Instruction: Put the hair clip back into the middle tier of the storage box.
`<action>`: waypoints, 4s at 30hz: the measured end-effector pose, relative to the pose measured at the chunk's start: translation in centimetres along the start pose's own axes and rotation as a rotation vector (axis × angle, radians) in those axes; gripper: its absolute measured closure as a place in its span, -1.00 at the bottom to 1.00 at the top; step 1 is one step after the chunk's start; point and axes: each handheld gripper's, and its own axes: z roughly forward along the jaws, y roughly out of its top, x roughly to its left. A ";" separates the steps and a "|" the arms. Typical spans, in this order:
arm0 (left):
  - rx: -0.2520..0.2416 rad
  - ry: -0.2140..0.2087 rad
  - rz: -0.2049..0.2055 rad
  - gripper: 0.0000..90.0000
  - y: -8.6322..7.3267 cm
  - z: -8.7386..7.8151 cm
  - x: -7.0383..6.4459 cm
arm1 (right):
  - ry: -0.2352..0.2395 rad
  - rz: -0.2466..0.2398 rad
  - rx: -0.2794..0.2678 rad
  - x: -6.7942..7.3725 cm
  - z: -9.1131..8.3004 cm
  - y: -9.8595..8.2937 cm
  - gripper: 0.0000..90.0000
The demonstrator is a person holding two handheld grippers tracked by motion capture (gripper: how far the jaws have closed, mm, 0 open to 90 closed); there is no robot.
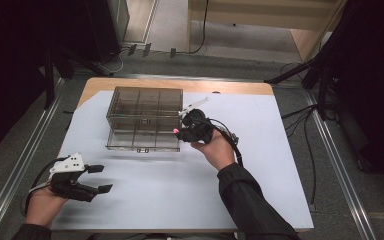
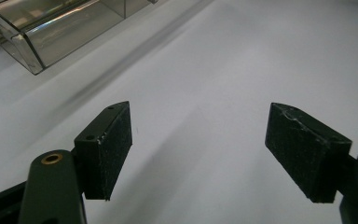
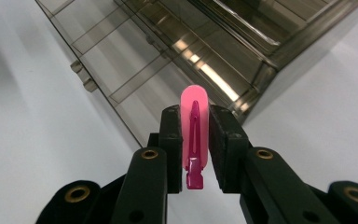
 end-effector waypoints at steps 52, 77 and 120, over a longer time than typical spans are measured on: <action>0.003 0.005 0.000 -0.47 -0.1 -0.1 0.1 | 0.045 -0.008 0.100 0.8 5.6 0.6 0.72; 0.003 0.006 0.001 -0.47 -0.1 -0.1 0.1 | 0.061 0.023 0.086 0.7 5.4 0.7 0.64; 0.008 -0.048 0.054 -0.47 2.2 2.2 0.5 | 0.059 0.041 -0.111 -0.2 1.5 -1.3 -0.35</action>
